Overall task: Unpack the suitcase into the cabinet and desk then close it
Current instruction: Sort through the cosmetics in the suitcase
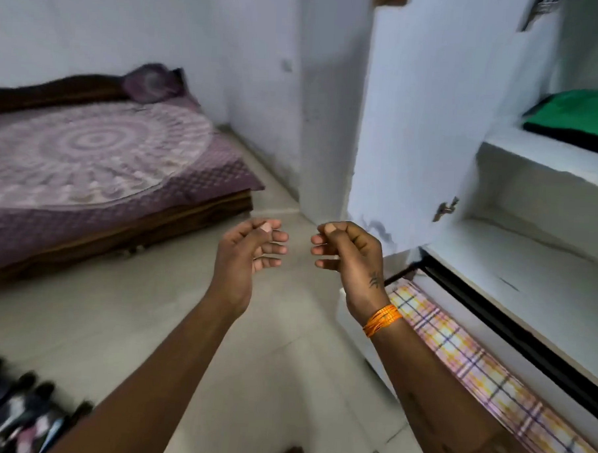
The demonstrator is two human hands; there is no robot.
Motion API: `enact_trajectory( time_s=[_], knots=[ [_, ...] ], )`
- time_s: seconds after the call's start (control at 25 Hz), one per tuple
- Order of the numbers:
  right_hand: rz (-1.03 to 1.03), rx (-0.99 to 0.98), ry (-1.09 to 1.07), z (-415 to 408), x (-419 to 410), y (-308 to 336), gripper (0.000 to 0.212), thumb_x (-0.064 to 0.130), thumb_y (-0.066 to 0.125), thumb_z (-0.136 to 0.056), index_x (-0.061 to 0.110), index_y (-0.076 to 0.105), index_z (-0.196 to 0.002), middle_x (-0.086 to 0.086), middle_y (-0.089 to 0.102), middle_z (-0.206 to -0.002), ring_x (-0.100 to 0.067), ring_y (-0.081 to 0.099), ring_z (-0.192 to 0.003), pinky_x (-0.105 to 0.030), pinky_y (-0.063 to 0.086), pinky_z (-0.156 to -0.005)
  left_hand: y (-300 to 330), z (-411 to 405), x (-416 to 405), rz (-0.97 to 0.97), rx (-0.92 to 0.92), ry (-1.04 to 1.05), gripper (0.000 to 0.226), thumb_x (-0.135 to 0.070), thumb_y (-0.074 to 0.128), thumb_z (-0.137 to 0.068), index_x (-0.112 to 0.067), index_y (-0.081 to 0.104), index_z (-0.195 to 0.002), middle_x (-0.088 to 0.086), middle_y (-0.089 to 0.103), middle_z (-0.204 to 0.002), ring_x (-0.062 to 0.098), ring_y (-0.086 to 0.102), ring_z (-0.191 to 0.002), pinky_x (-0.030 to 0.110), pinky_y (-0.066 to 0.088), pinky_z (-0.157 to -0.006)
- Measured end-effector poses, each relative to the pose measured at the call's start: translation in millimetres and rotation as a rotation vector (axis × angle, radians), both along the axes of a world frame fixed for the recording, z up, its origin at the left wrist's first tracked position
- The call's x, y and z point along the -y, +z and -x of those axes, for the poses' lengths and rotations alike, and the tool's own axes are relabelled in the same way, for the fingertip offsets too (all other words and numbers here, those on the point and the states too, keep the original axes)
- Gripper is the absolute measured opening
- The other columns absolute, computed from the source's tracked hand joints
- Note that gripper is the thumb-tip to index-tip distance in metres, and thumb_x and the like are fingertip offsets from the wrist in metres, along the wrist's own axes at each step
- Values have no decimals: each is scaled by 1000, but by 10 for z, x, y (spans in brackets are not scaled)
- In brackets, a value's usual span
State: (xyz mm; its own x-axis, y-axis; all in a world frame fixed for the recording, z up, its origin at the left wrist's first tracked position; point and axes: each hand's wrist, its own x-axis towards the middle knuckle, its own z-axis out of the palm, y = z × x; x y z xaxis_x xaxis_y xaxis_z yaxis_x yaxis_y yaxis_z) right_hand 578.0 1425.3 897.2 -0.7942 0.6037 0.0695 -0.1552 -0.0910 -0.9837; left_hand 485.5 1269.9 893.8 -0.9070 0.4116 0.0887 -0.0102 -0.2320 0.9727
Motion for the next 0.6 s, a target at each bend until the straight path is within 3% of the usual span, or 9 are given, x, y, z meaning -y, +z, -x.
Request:
enact_trajectory(
  time_s=[0.36,0.6],
  knots=[
    [14,88,492,348,2481,-246,23,20,61,-102,0,72,-104,-16,77,-94,-23,73,-80,-40,59,-72,-279,-538,2876,97,41,574,19,-16,55,-105,-11,73,-106,13,77,-96,25,72,-80,35,57,-69],
    [23,127,729,750,4331,-411,22,21,61,-103,3,73,-102,-11,77,-90,-22,73,-80,-36,60,-68,-425,-734,4841,22,143,891,17,-11,56,-105,-4,71,-107,8,76,-85,17,69,-69,27,56,-61]
  ],
)
